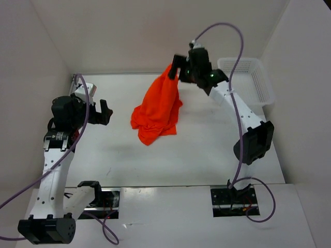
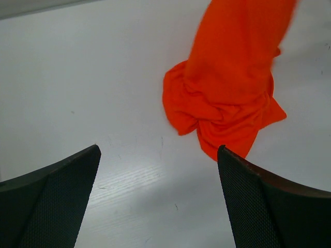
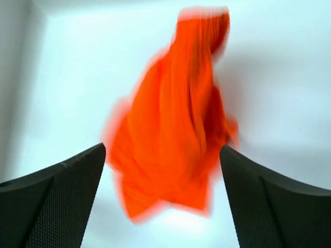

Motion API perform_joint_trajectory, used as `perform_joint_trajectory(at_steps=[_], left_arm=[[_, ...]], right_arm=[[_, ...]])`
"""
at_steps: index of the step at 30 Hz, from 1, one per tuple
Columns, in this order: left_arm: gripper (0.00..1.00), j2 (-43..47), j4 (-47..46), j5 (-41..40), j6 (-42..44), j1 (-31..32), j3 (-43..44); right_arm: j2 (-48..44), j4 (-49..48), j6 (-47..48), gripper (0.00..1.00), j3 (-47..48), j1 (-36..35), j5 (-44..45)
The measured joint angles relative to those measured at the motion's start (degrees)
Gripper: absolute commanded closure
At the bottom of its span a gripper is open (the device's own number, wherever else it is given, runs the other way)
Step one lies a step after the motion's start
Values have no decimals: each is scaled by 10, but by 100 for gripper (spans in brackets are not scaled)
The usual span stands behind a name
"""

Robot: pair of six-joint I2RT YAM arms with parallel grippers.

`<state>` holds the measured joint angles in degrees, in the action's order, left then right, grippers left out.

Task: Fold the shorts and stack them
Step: Move the shorts to the center of the board

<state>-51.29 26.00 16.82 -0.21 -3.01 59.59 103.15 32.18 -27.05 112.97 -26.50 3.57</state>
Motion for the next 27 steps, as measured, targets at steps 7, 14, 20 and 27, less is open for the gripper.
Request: perform_joint_trajectory(at_steps=[7,14,20,27], left_arm=[[0,-68,46,16,0,39,-16],[0,-214,46,-1,0,231,-34],[0,-361,-49,-76,0,342,-34],[20,-488,-136,-144,0,336,-17]], right_arm=[[-121,6,123,4,-375,0,1],[-158,-108,177,31,-363,0,1],[-8,-176,172,34,-334,21,5],[169,-182,144,29,-229,59,-7]])
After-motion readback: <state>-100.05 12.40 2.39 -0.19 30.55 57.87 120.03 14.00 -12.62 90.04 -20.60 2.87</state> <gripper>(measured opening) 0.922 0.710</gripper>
